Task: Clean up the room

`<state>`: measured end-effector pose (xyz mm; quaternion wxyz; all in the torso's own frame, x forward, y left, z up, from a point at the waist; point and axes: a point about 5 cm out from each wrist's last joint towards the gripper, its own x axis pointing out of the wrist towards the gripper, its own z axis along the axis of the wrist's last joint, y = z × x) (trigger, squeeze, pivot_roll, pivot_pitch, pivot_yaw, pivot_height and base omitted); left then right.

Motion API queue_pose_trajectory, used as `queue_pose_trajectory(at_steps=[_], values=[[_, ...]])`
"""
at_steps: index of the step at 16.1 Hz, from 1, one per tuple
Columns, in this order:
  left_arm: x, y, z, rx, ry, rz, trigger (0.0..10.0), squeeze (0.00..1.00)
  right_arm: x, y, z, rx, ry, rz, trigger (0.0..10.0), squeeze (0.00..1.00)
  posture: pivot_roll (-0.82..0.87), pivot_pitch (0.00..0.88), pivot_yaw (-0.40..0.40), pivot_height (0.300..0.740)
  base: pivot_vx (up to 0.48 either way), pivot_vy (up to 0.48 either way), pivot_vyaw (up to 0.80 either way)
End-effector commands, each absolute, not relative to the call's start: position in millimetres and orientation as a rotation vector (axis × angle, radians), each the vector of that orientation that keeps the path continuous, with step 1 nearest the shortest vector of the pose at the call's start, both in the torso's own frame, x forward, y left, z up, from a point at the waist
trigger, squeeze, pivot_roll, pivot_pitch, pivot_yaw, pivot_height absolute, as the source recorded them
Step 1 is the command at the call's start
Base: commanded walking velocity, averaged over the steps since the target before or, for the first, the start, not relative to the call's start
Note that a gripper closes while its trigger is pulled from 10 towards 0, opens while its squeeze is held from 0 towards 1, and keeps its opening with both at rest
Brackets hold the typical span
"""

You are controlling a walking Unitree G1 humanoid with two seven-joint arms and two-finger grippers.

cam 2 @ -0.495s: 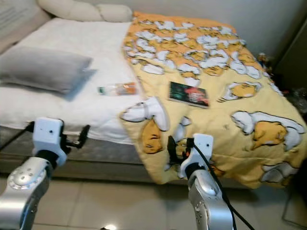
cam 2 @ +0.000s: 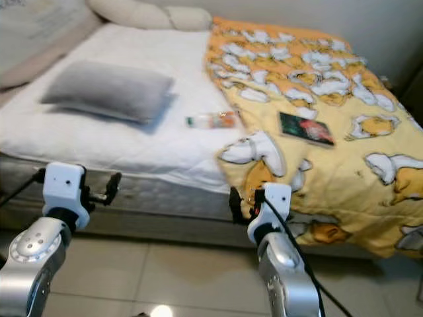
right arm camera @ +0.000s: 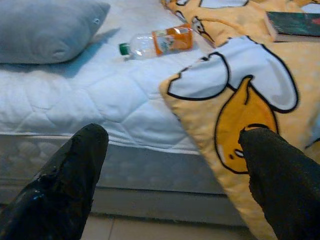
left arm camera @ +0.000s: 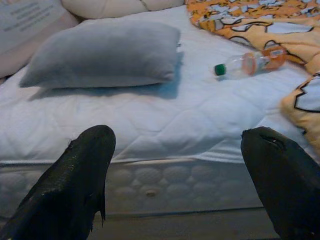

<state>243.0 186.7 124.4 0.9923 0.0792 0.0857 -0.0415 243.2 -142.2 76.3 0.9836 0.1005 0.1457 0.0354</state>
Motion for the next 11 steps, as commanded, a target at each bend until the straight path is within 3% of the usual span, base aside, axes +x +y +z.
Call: queue_pose_trajectory(at_steps=[1,5,11], values=[[242.8,178.4,126.1,0.146,0.155,-0.109,10.0,0.0,242.0,-150.9,75.5,0.19,0.297,0.04,10.0,0.0,0.07,0.0,-0.025,0.74,0.0,0.0,0.0],[242.0,179.2,125.4,0.145,0.173,-0.088,10.0,0.0,243.4,-148.0,76.7,0.19,0.293,0.057,10.0,0.0,0.08,0.0,-0.033,0.74,0.0,0.0,0.0],[240.5,176.5,127.6,0.154,0.153,-0.107,10.0,0.0,245.4,-149.8,78.0,0.189,0.289,0.068,10.0,0.0,0.08,0.0,-0.036,0.74,0.277,0.0,0.0]])
